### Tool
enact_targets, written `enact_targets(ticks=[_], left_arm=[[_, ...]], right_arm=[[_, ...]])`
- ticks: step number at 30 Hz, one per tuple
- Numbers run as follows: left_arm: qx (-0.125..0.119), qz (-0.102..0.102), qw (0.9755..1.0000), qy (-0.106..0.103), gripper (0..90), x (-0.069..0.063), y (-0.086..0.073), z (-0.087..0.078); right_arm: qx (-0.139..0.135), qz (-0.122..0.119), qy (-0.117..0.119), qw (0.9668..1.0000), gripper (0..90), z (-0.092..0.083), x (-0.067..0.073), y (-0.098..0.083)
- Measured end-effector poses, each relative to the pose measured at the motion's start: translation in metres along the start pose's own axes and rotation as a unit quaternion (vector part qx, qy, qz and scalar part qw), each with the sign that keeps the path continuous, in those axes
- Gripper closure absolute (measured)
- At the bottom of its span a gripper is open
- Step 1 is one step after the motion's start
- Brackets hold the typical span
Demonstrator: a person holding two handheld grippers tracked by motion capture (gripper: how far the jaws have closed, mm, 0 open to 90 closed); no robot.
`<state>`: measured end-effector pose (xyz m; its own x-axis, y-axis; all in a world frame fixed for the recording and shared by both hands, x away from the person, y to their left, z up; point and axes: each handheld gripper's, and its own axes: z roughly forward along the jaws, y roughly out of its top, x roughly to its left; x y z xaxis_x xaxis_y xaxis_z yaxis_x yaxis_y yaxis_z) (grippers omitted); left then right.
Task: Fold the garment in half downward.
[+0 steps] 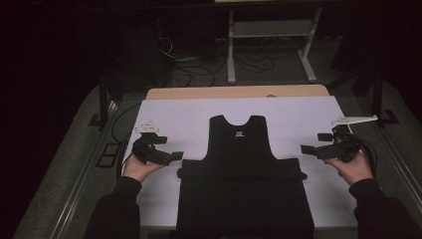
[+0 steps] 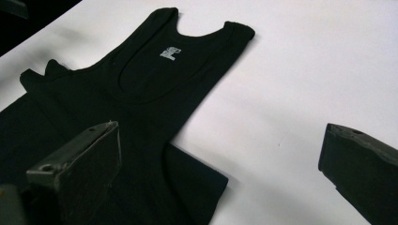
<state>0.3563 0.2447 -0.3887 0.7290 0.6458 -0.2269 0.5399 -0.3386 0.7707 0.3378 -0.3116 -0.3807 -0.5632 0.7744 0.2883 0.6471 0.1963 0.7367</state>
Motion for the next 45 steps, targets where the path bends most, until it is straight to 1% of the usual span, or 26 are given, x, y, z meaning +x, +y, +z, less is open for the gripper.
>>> enact_targets(ticks=[3, 8, 14, 22, 28, 33, 36, 40, 43, 45], left_arm=[[0.005, 0.001, 1.0000, 0.001, 0.0, 0.001, 0.004, 0.001], [0.001, 0.000, 1.0000, -0.002, 0.0, 0.003, 0.007, 0.004], [0.010, 0.002, 0.9999, -0.001, 0.0, 0.006, 0.015, 0.008], [0.012, 0.004, 0.9999, -0.001, 0.0, 0.009, 0.029, 0.014], [0.017, 0.004, 0.9998, -0.001, 0.0, 0.012, 0.038, 0.019], [0.013, 0.003, 0.9999, -0.005, 0.0, 0.013, 0.045, 0.023], [0.018, 0.007, 0.9998, -0.006, 0.0, 0.013, 0.049, 0.027], [0.021, 0.011, 0.9997, -0.005, 0.0, 0.014, 0.055, 0.029], [0.017, 0.011, 0.9998, -0.005, 0.0, 0.016, 0.060, 0.031], [0.009, 0.009, 0.9999, -0.007, 0.0, 0.018, 0.062, 0.035]], right_arm=[[0.001, -0.004, 0.000, 1.0000, 0.0, 0.002, 0.000, 0.004], [-0.005, -0.010, -0.003, 0.9999, 0.0, 0.004, 0.000, 0.011], [-0.008, -0.012, -0.004, 0.9999, 0.0, 0.008, -0.001, 0.020], [-0.003, -0.016, 0.000, 0.9999, 0.0, 0.016, -0.001, 0.031], [0.008, -0.019, -0.001, 0.9998, 0.0, 0.023, -0.002, 0.040], [0.011, -0.019, -0.001, 0.9998, 0.0, 0.025, -0.004, 0.046], [0.012, -0.022, -0.001, 0.9997, 0.0, 0.026, -0.004, 0.051], [0.006, -0.023, 0.000, 0.9997, 0.0, 0.027, -0.005, 0.057], [0.004, -0.022, 0.001, 0.9997, 0.0, 0.028, -0.006, 0.061], [0.006, -0.023, 0.002, 0.9997, 0.0, 0.029, -0.006, 0.064]])
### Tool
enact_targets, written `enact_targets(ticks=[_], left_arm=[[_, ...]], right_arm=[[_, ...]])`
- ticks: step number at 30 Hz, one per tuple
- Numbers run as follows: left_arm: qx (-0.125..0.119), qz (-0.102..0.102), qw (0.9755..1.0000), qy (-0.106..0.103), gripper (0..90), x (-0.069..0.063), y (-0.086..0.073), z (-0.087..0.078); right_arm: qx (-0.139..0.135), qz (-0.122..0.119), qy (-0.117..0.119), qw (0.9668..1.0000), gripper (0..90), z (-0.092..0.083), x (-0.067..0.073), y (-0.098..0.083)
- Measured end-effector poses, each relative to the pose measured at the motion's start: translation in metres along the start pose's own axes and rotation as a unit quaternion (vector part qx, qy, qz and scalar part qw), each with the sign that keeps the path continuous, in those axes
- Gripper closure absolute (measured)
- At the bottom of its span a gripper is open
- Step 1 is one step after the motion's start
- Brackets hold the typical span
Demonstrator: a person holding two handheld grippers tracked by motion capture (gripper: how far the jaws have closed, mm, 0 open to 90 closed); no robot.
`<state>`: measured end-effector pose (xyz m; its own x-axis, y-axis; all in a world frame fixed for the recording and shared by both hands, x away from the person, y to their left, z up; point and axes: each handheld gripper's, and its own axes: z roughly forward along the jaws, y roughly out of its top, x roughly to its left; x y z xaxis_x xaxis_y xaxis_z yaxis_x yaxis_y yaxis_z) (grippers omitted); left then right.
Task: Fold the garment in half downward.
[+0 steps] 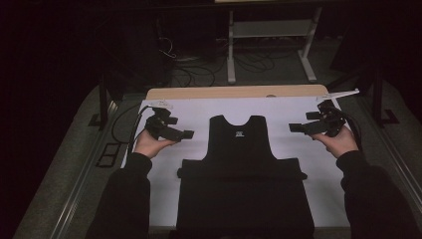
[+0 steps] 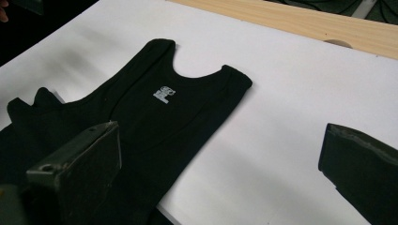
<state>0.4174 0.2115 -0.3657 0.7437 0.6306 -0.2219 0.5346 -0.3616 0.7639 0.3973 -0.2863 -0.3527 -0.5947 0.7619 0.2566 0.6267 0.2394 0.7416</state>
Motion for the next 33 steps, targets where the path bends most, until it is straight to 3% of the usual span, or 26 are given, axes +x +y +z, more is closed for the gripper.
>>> enact_targets(ticks=[5, 10, 21, 30, 33], left_arm=[[0.001, -0.012, 0.9999, -0.002, 0.0, 0.005, 0.001, 0.011], [0.010, -0.006, 0.9999, -0.003, 0.0, 0.006, 0.006, 0.020], [0.004, -0.007, 1.0000, 0.000, 0.0, 0.007, 0.020, 0.026], [0.003, -0.028, 0.9996, -0.002, 0.0, 0.013, 0.023, 0.035], [0.008, -0.026, 0.9996, 0.000, 0.0, 0.016, 0.024, 0.039]], right_arm=[[-0.004, 0.001, 0.002, 1.0000, 0.0, 0.002, -0.003, 0.004], [0.002, 0.002, -0.001, 1.0000, 0.0, 0.006, -0.009, 0.007], [0.001, 0.010, -0.011, 0.9999, 0.0, 0.013, -0.021, 0.012], [0.015, -0.002, -0.008, 0.9999, 0.0, 0.033, -0.021, 0.018], [0.019, -0.007, -0.004, 0.9998, 0.0, 0.041, -0.020, 0.021]])
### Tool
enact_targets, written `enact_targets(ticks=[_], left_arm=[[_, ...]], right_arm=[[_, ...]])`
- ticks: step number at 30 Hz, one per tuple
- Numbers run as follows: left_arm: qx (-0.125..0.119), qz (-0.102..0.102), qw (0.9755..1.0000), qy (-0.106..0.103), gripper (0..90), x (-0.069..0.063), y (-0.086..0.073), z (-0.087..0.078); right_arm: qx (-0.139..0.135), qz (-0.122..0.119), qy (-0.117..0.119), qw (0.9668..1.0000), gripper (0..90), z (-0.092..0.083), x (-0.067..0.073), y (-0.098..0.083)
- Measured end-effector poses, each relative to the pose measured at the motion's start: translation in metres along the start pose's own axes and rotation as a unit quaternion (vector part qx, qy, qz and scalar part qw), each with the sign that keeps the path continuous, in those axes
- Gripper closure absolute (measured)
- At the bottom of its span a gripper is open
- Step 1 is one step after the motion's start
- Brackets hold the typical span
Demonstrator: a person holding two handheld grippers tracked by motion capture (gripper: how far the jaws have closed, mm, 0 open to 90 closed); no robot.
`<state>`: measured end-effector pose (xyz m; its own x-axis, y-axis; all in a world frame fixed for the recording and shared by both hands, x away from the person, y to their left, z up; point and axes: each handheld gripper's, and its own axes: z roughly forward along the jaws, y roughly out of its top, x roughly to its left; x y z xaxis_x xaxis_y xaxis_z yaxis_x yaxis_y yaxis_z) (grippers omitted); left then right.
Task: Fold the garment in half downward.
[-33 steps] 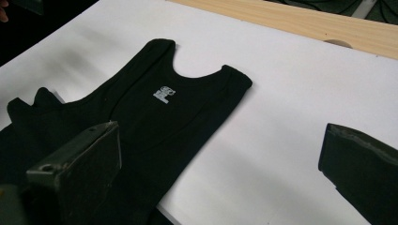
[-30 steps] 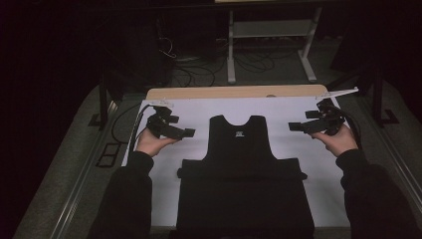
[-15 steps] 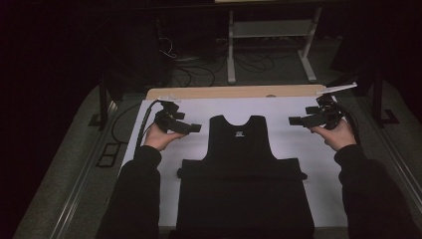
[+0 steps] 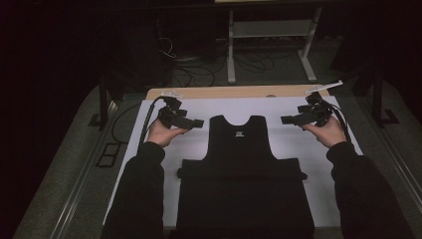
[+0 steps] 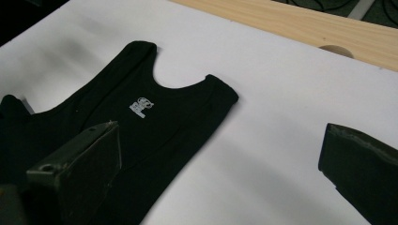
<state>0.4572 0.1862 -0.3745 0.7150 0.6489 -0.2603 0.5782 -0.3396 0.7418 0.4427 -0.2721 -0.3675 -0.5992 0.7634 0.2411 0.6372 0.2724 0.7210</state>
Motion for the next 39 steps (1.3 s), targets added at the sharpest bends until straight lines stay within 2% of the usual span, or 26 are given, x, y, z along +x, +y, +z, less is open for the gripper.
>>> enact_targets(ticks=[5, 11, 15, 20, 27, 31, 35, 39], left_arm=[[-0.001, -0.005, 1.0000, 0.002, 0.0, 0.002, -0.001, 0.007], [0.027, 0.006, 0.9995, 0.011, 0.0, 0.001, -0.002, 0.023], [0.026, 0.005, 0.9996, 0.009, 0.0, 0.002, -0.004, 0.030], [0.033, 0.005, 0.9994, 0.008, 0.0, 0.004, -0.005, 0.037], [0.020, -0.019, 0.9996, 0.002, 0.0, 0.008, -0.009, 0.048], [0.027, -0.014, 0.9995, 0.002, 0.0, 0.009, -0.011, 0.055], [0.025, -0.021, 0.9995, 0.003, 0.0, 0.009, -0.014, 0.061], [0.037, -0.016, 0.9992, -0.001, 0.0, 0.008, -0.015, 0.068]], right_arm=[[0.006, -0.004, 0.003, 1.0000, 0.0, 0.010, 0.002, 0.003], [0.017, -0.015, 0.003, 0.9997, 0.0, 0.027, 0.005, 0.007], [0.025, -0.019, 0.003, 0.9995, 0.0, 0.036, 0.005, 0.006], [0.028, -0.004, 0.000, 0.9996, 0.0, 0.044, -0.001, 0.002], [0.029, 0.010, -0.005, 0.9995, 0.0, 0.053, -0.006, 0.000], [0.031, 0.011, -0.007, 0.9994, 0.0, 0.059, -0.006, -0.001], [0.034, 0.021, -0.005, 0.9992, 0.0, 0.067, -0.008, -0.004], [0.037, 0.027, 0.000, 0.9989, 1.4, 0.074, -0.008, -0.007]])
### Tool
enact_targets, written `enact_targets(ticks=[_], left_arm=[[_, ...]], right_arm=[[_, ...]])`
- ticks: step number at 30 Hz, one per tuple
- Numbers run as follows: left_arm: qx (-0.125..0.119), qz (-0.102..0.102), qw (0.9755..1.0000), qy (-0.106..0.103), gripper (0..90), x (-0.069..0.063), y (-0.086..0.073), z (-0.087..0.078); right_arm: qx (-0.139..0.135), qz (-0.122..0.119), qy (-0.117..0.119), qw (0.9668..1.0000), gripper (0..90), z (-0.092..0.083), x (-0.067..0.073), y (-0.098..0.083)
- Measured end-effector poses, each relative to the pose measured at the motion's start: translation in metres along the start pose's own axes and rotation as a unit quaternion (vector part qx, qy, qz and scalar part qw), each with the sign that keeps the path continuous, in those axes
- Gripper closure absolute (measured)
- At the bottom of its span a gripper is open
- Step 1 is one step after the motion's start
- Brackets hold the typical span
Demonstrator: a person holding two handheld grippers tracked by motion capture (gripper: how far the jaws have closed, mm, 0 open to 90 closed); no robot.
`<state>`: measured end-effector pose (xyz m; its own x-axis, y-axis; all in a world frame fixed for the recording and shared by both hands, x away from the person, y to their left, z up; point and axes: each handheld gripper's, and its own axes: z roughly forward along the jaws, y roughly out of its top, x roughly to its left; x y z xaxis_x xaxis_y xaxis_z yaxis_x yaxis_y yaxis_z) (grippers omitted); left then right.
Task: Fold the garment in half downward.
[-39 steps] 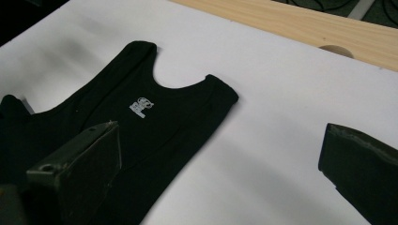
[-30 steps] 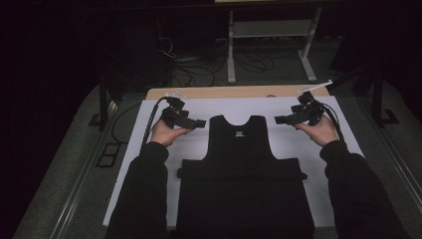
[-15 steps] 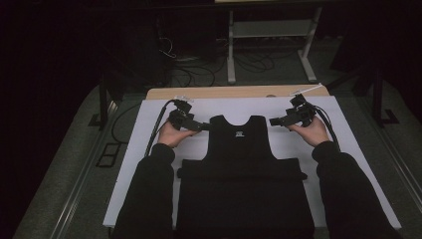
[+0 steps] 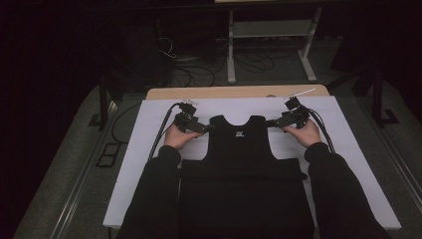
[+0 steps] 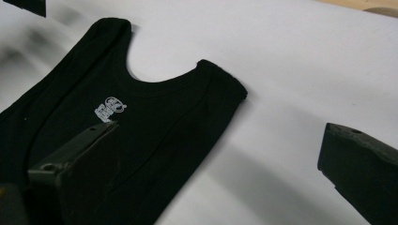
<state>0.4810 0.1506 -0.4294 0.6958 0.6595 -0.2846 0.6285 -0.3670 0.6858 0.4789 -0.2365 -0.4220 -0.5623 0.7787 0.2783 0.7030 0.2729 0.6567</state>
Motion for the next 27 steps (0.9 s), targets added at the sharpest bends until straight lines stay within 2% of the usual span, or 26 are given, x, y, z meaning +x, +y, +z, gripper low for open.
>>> enact_targets(ticks=[15, 18, 22, 24, 27], left_arm=[[0.009, -0.007, 0.9999, -0.009, 0.0, 0.001, -0.004, 0.010], [0.008, -0.010, 0.9996, -0.027, 0.0, -0.001, -0.006, 0.014], [0.014, -0.009, 0.9993, -0.033, 0.0, -0.003, -0.007, 0.019], [0.015, -0.007, 0.9993, -0.033, 0.0, -0.003, -0.007, 0.021], [0.016, -0.006, 0.9993, -0.032, 3.9, -0.004, -0.008, 0.021]], right_arm=[[0.022, -0.003, 0.015, 0.9996, 9.5, 0.019, 0.005, -0.005], [0.025, -0.007, 0.012, 0.9996, 13.1, 0.024, 0.010, -0.006], [0.038, -0.011, 0.009, 0.9992, 13.8, 0.032, 0.014, -0.009], [0.035, -0.012, 0.005, 0.9993, 14.8, 0.034, 0.016, -0.010], [0.030, -0.006, 0.012, 0.9995, 18.0, 0.034, 0.017, -0.010]])
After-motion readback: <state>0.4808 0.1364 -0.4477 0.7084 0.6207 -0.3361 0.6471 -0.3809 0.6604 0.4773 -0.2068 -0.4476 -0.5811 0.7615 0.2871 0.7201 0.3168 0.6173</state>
